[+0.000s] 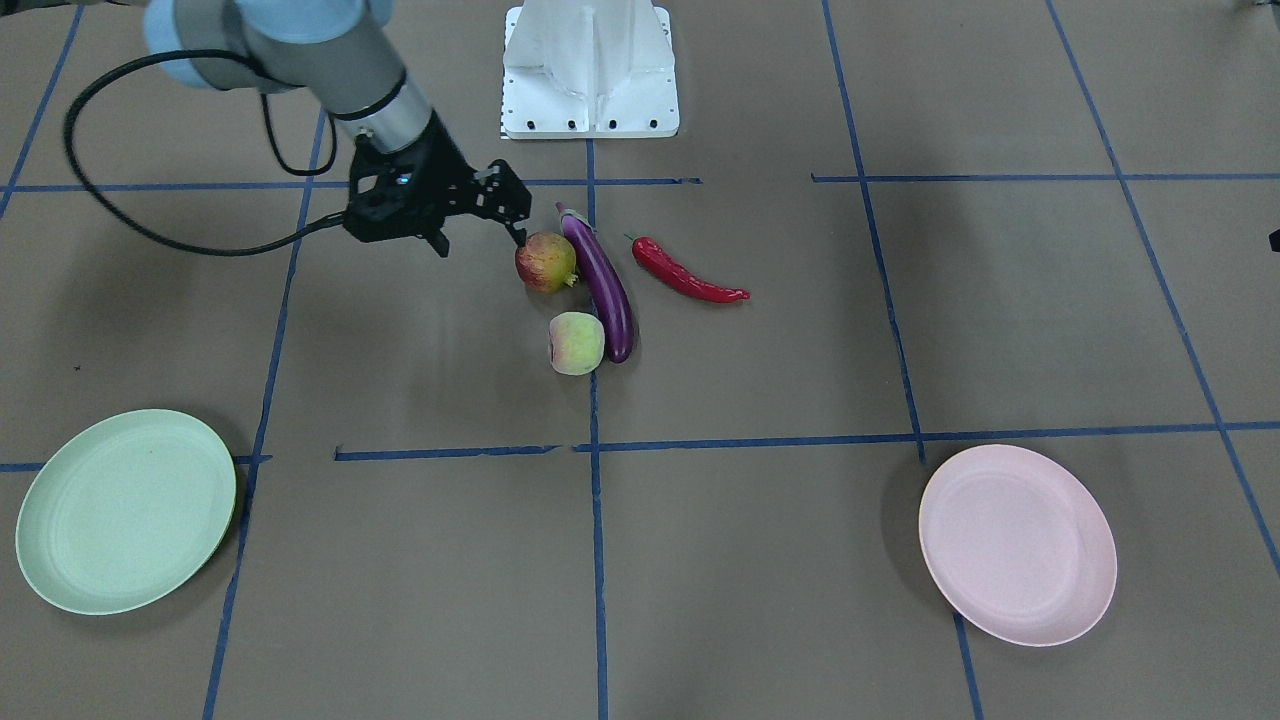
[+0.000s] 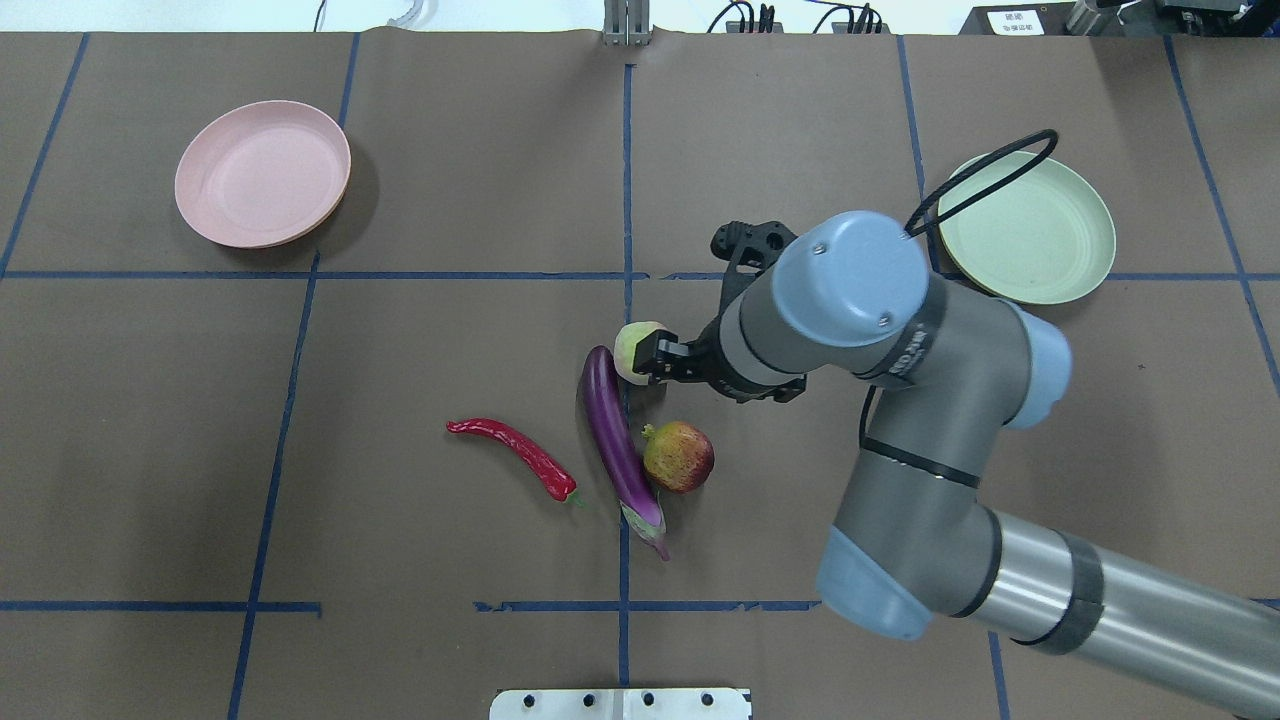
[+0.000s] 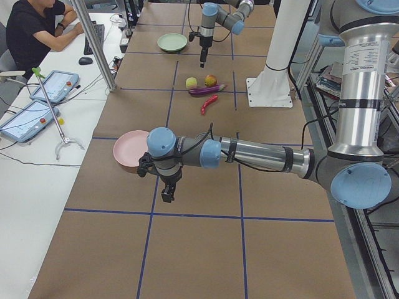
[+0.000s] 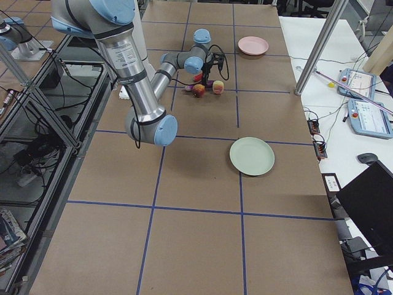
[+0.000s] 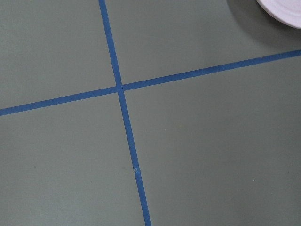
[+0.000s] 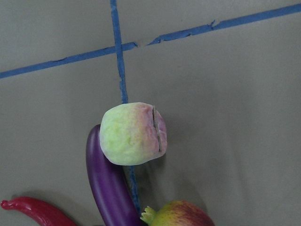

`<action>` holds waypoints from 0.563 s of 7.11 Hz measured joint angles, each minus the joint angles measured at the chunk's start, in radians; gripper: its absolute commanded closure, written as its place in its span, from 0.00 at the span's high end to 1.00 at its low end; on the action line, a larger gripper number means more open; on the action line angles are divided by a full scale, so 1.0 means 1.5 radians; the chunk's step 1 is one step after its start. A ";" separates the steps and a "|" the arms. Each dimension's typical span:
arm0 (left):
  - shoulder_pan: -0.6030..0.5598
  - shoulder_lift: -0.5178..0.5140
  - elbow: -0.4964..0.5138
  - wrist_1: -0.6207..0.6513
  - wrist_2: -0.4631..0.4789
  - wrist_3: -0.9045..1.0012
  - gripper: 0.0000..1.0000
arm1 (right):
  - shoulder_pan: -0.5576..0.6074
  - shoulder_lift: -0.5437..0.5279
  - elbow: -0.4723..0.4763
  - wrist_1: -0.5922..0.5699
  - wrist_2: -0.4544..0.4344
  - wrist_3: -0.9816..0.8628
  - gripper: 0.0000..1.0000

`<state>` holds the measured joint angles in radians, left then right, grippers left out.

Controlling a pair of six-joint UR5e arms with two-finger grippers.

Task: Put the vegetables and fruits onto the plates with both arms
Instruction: 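Reach the right gripper down to the red-yellow pomegranate and grasp it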

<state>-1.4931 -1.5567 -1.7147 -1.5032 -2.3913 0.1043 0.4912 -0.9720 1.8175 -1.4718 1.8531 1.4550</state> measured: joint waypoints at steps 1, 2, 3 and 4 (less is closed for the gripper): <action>0.000 0.001 0.000 0.000 0.000 0.000 1.00 | -0.021 0.026 -0.035 -0.017 -0.023 0.033 1.00; 0.000 0.001 0.001 0.000 0.000 0.001 1.00 | -0.035 0.041 -0.053 -0.054 -0.038 0.052 1.00; 0.000 0.002 0.001 0.000 0.000 0.001 1.00 | -0.048 0.052 -0.060 -0.102 -0.048 0.059 1.00; 0.000 0.002 0.002 0.000 -0.001 0.001 1.00 | -0.060 0.058 -0.063 -0.132 -0.058 0.061 1.00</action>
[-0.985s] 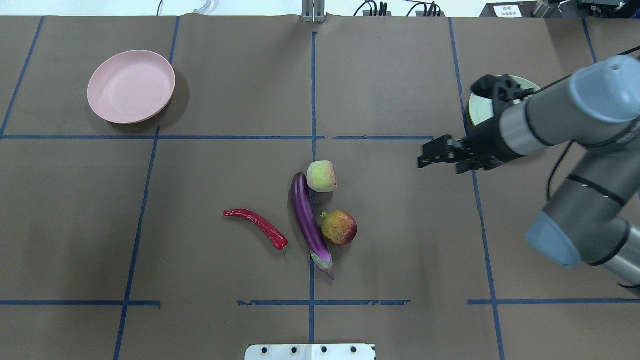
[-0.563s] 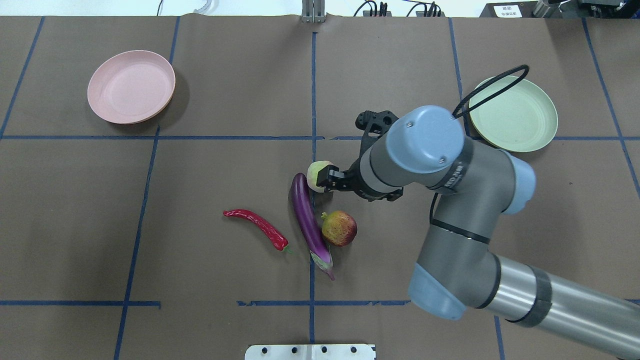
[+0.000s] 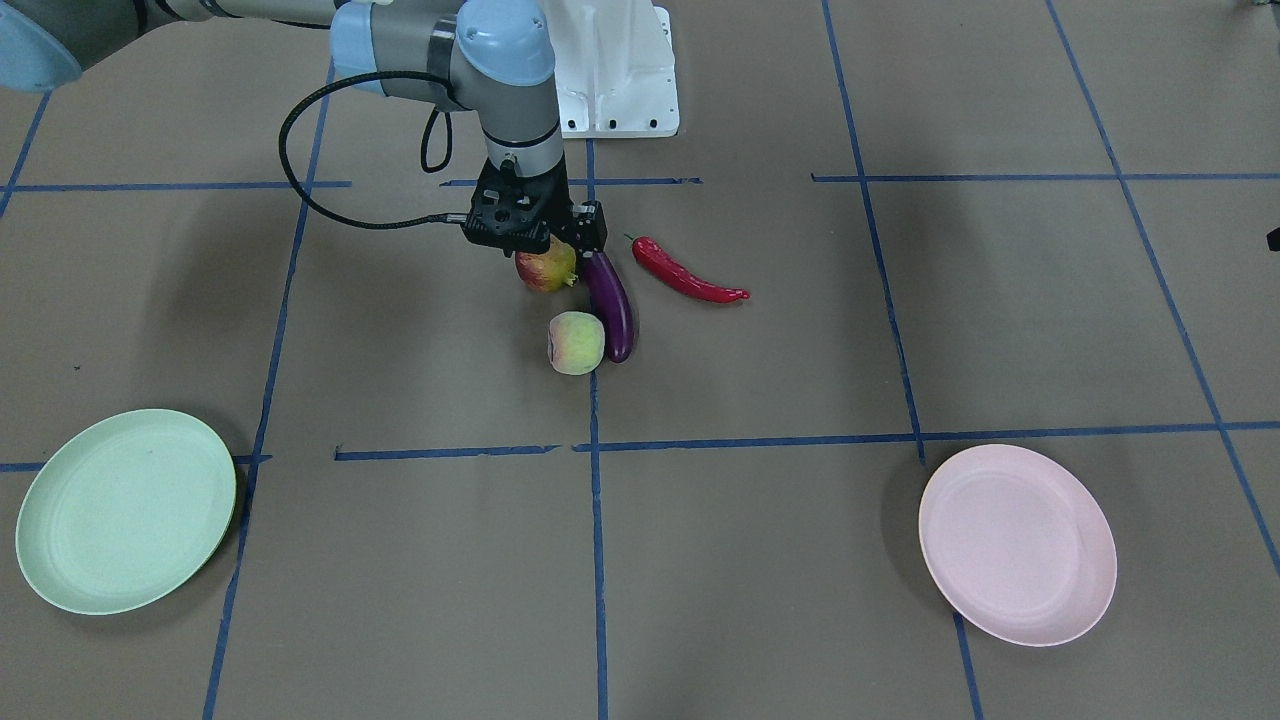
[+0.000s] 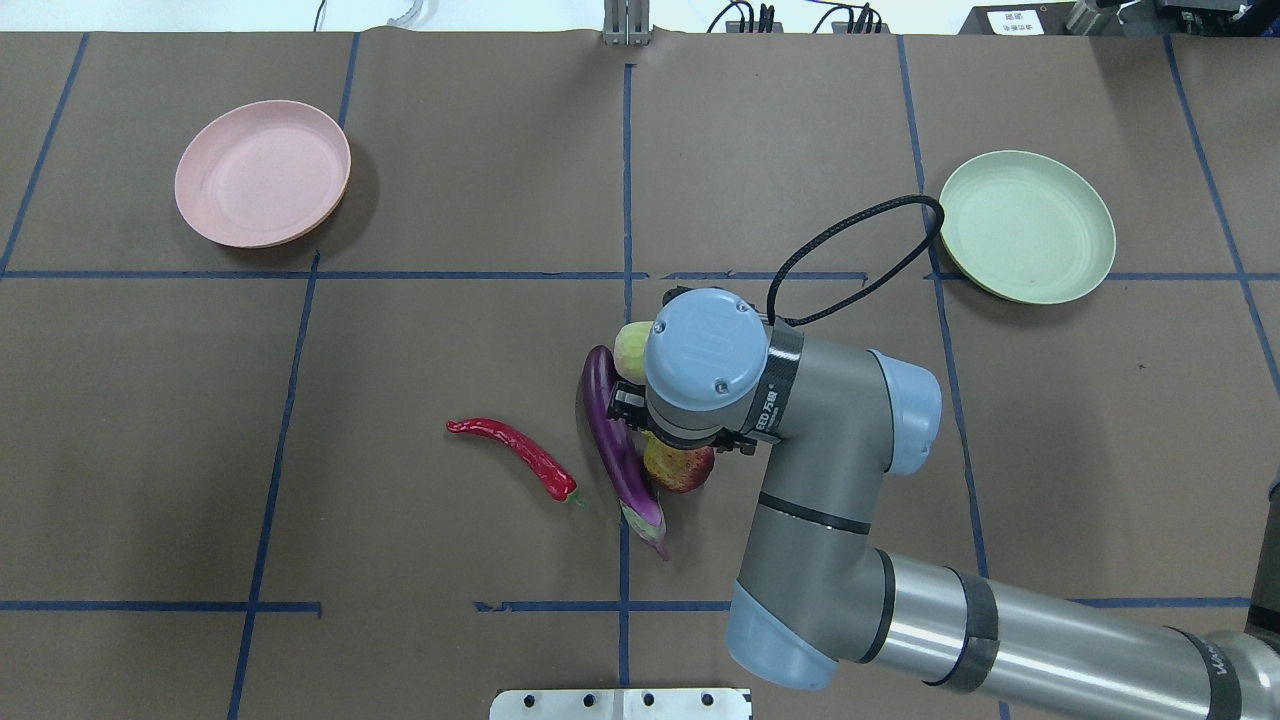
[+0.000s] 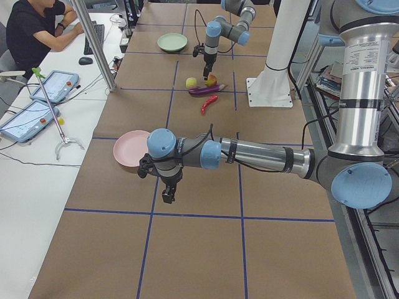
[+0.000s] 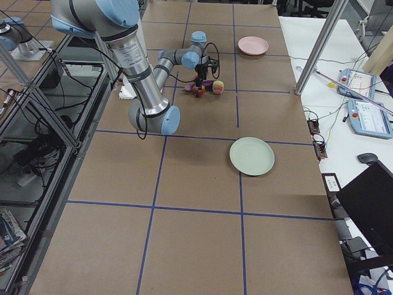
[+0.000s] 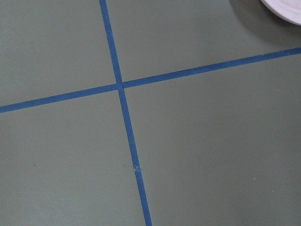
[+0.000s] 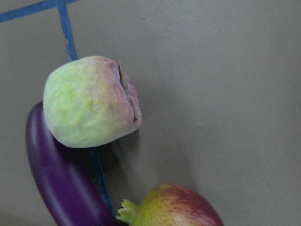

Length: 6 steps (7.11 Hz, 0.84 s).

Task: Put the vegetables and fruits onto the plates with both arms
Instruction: 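Reach the right gripper down to the red-yellow pomegranate and grasp it, then carry pomegranate to green plate with right gripper while left reaches for chili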

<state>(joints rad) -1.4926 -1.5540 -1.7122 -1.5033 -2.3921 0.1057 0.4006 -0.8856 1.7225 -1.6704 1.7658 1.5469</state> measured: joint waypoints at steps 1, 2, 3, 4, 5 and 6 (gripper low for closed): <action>0.000 0.000 0.000 0.000 0.000 0.000 1.00 | -0.009 0.003 -0.008 -0.012 -0.010 0.001 1.00; 0.000 0.000 0.000 0.000 0.000 0.000 1.00 | -0.013 0.007 -0.022 -0.016 -0.020 0.002 0.93; 0.000 0.000 0.000 0.000 0.000 -0.001 1.00 | -0.017 0.011 -0.038 -0.016 -0.030 0.000 0.32; 0.001 0.000 -0.001 0.000 -0.001 -0.001 1.00 | -0.020 0.012 -0.048 -0.017 -0.033 -0.003 0.00; 0.009 -0.001 -0.003 0.000 -0.004 -0.011 1.00 | -0.022 0.011 -0.047 -0.018 -0.032 -0.006 0.00; 0.029 -0.003 -0.011 -0.010 -0.015 -0.045 1.00 | -0.021 0.006 -0.033 -0.022 -0.030 -0.007 0.00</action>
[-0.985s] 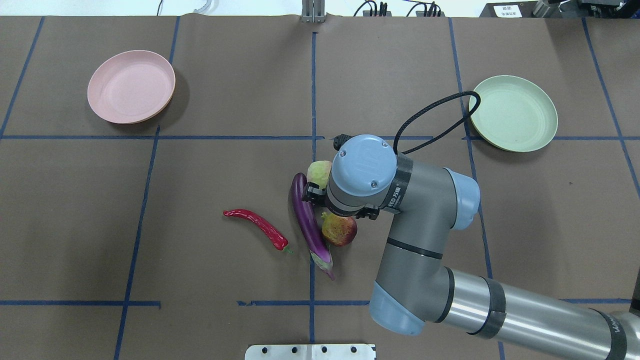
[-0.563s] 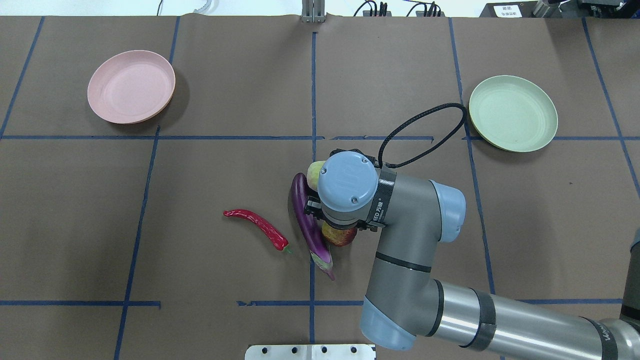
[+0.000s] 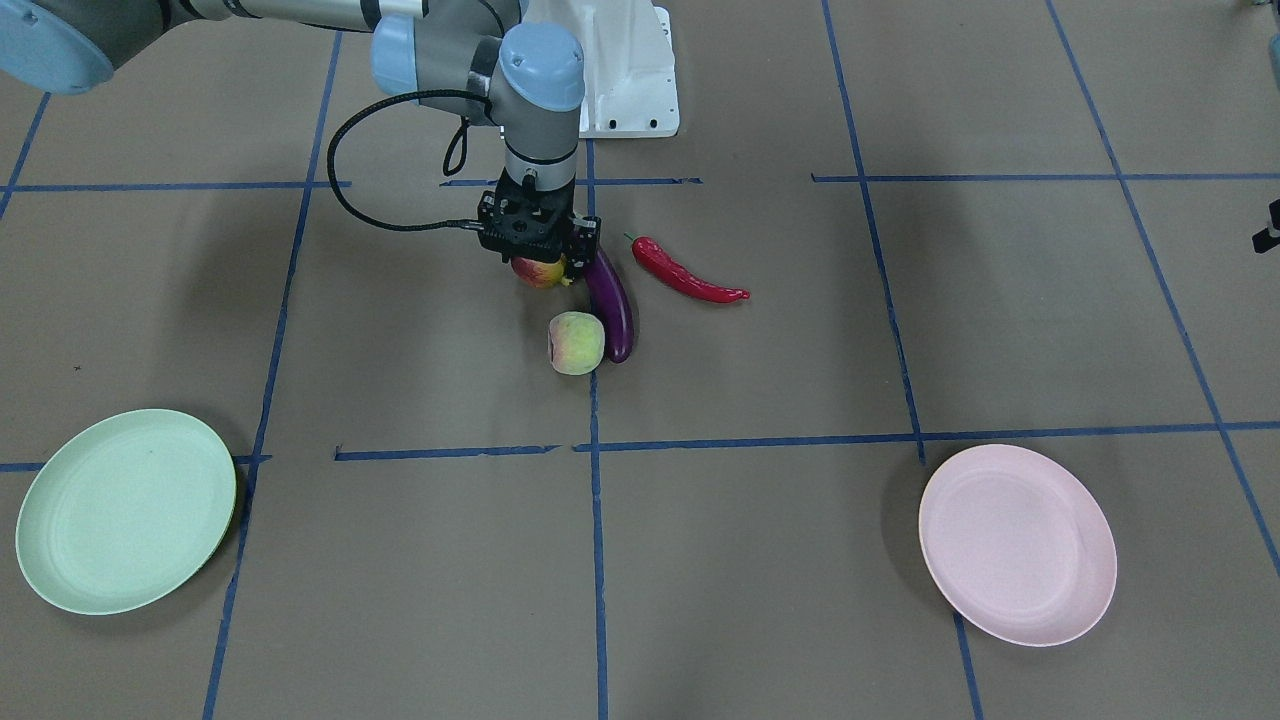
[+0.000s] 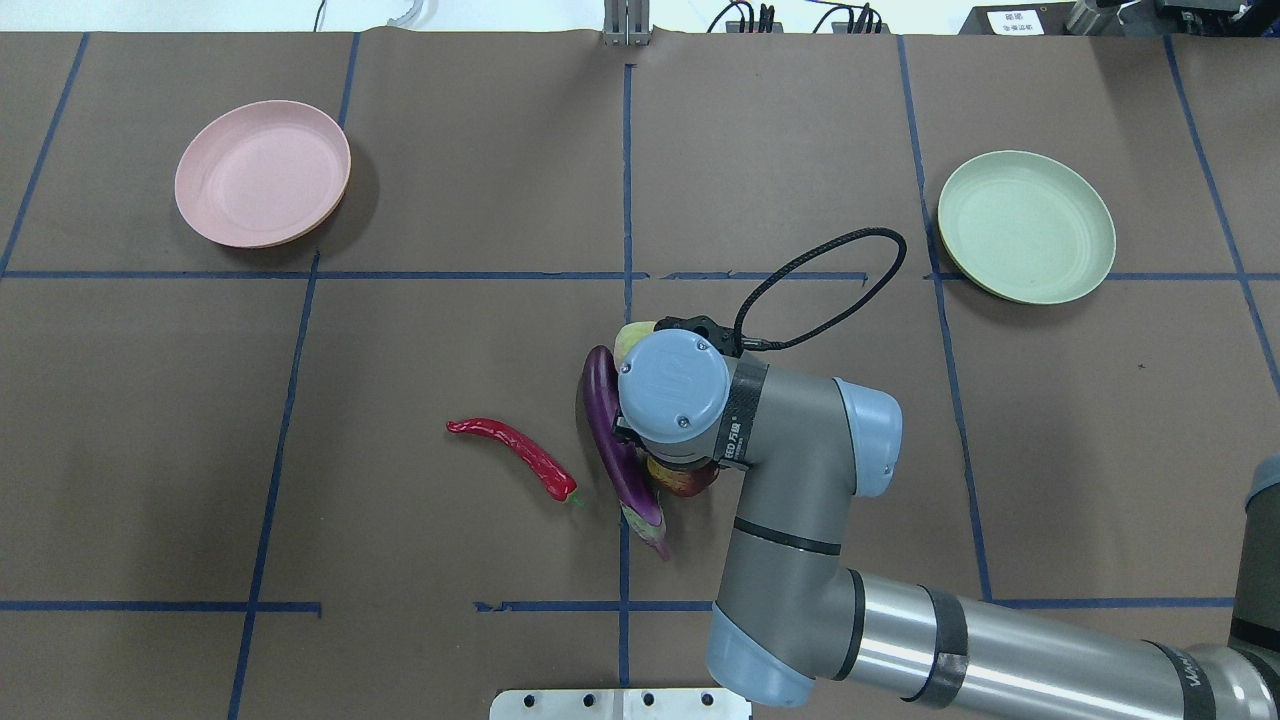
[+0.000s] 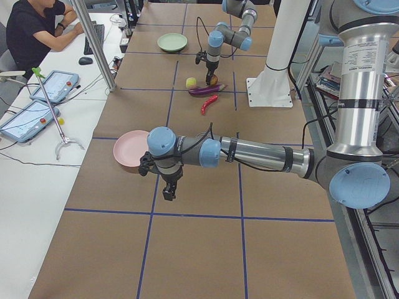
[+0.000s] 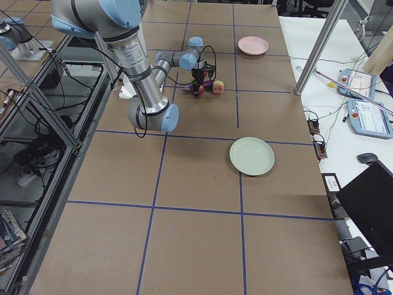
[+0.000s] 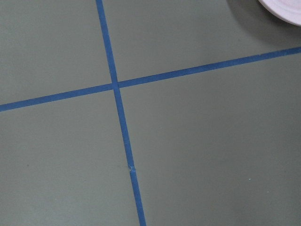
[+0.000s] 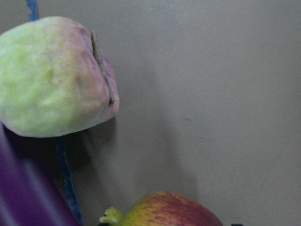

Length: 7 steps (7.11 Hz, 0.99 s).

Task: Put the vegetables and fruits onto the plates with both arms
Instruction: 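Carry pomegranate to green plate with right gripper while left reaches for chili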

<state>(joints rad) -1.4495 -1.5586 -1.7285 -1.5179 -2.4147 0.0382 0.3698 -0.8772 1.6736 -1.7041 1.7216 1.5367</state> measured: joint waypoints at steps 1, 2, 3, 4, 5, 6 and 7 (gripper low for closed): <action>0.032 -0.004 -0.010 -0.038 -0.011 -0.071 1.00 | 0.011 -0.015 0.035 -0.019 0.006 -0.004 0.00; 0.075 -0.013 -0.018 -0.095 -0.016 -0.168 1.00 | 0.038 -0.034 0.085 -0.060 0.016 -0.032 0.00; 0.139 -0.032 -0.021 -0.160 -0.016 -0.301 1.00 | 0.083 -0.060 0.127 -0.104 0.023 -0.104 0.00; 0.208 -0.059 -0.022 -0.211 -0.013 -0.444 1.00 | 0.142 -0.092 0.144 -0.127 0.024 -0.201 0.00; 0.278 -0.100 -0.023 -0.242 -0.001 -0.595 1.00 | 0.208 -0.120 0.137 -0.133 0.023 -0.310 0.00; 0.349 -0.159 -0.024 -0.254 0.029 -0.759 1.00 | 0.279 -0.135 0.099 -0.126 0.024 -0.410 0.01; 0.425 -0.217 -0.025 -0.257 0.076 -0.916 1.00 | 0.338 -0.139 0.035 -0.077 0.032 -0.467 0.01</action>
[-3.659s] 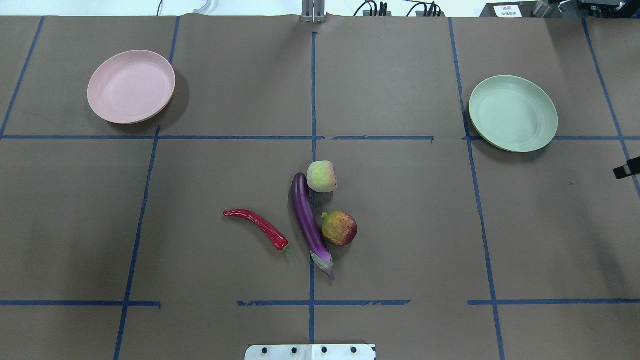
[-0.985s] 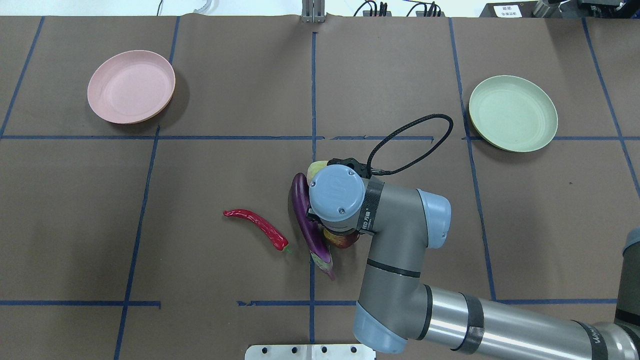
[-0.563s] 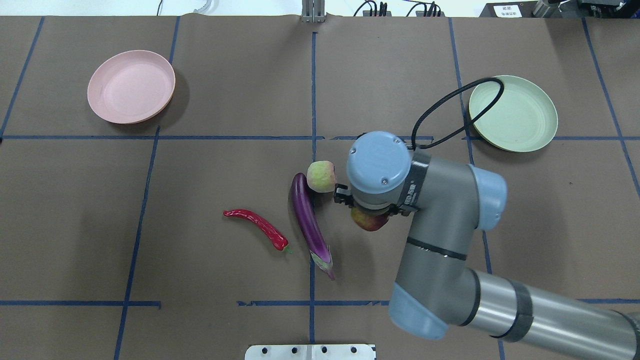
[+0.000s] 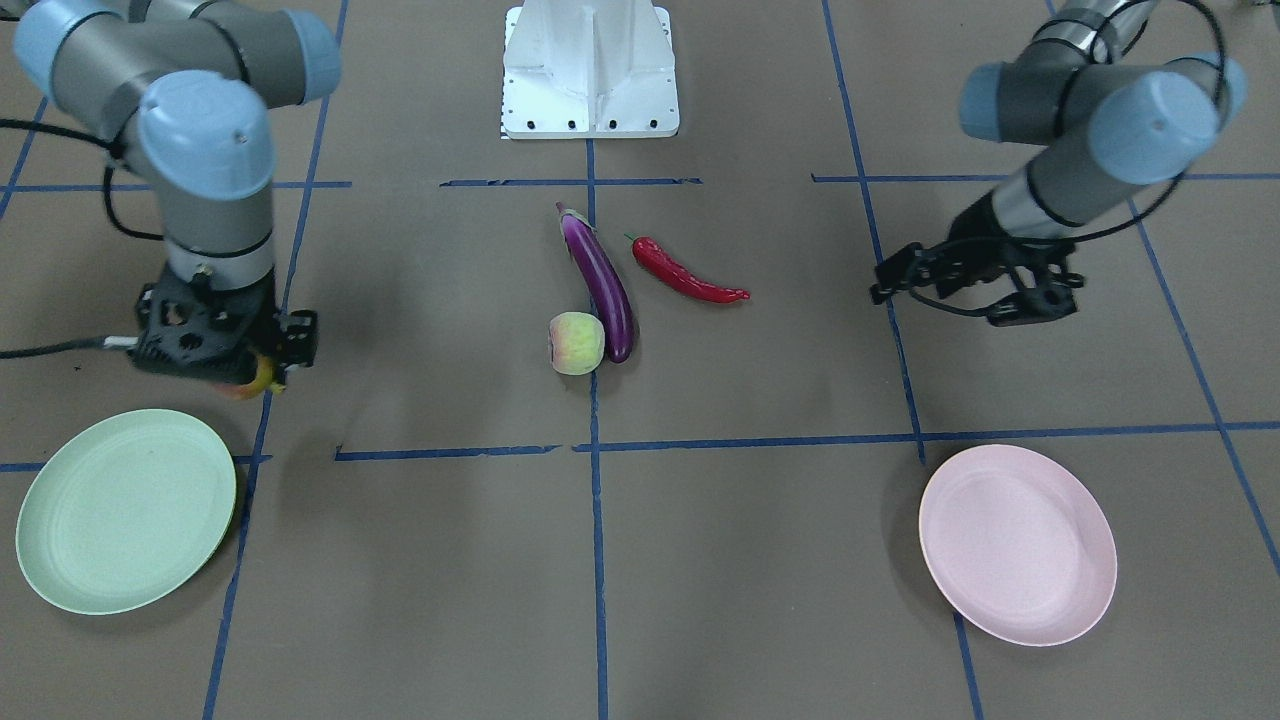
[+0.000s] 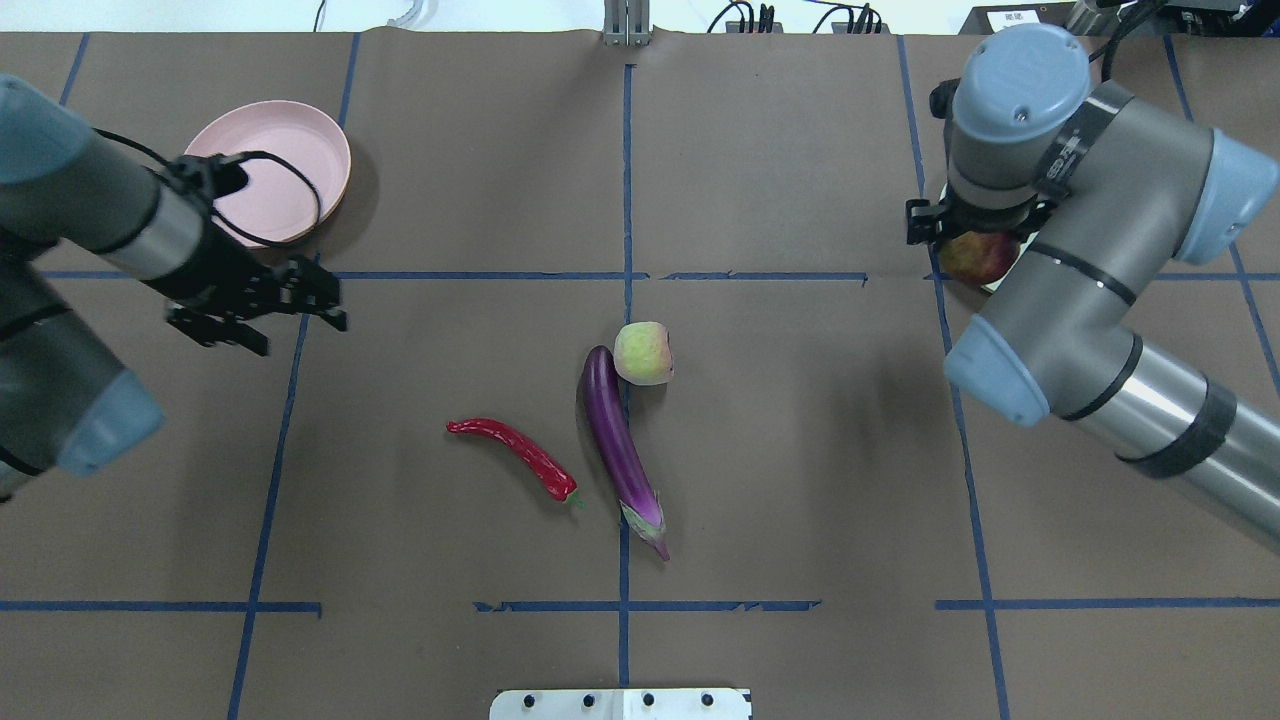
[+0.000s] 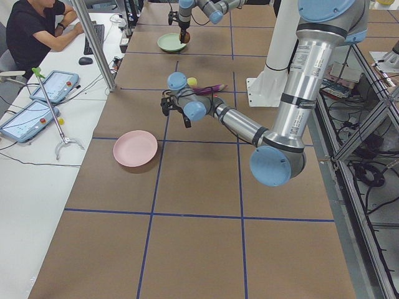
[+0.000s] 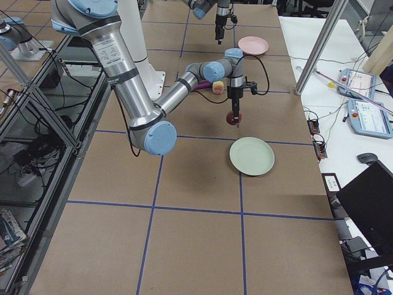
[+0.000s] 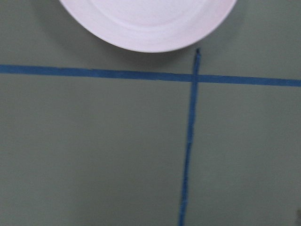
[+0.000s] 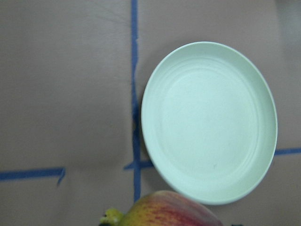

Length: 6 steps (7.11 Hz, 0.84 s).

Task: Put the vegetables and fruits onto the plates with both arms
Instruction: 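Carry pomegranate to green plate with right gripper while left reaches for chili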

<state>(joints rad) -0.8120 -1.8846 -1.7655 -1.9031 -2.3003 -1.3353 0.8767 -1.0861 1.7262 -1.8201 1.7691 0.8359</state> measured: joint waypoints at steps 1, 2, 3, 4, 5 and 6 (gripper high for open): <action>0.071 -0.047 0.000 0.002 0.056 -0.136 1.00 | 0.051 -0.001 -0.095 0.114 0.029 -0.035 0.02; 0.132 -0.077 0.002 0.003 0.119 -0.261 1.00 | 0.086 -0.002 -0.182 0.218 0.064 -0.068 0.06; 0.185 -0.100 0.008 0.015 0.183 -0.376 1.00 | 0.105 -0.002 -0.239 0.276 0.082 -0.097 0.35; 0.226 -0.130 0.018 0.046 0.239 -0.445 1.00 | 0.112 -0.003 -0.268 0.298 0.089 -0.116 0.91; 0.254 -0.155 0.030 0.075 0.279 -0.474 0.86 | 0.114 -0.002 -0.283 0.306 0.091 -0.127 1.00; 0.273 -0.166 0.039 0.088 0.300 -0.484 0.66 | 0.114 -0.001 -0.288 0.310 0.096 -0.131 1.00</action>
<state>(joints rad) -0.4031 -2.1332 -1.7065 -1.7710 -1.8503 -2.0610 1.0480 -1.0871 1.2935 -1.3556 1.9136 0.6392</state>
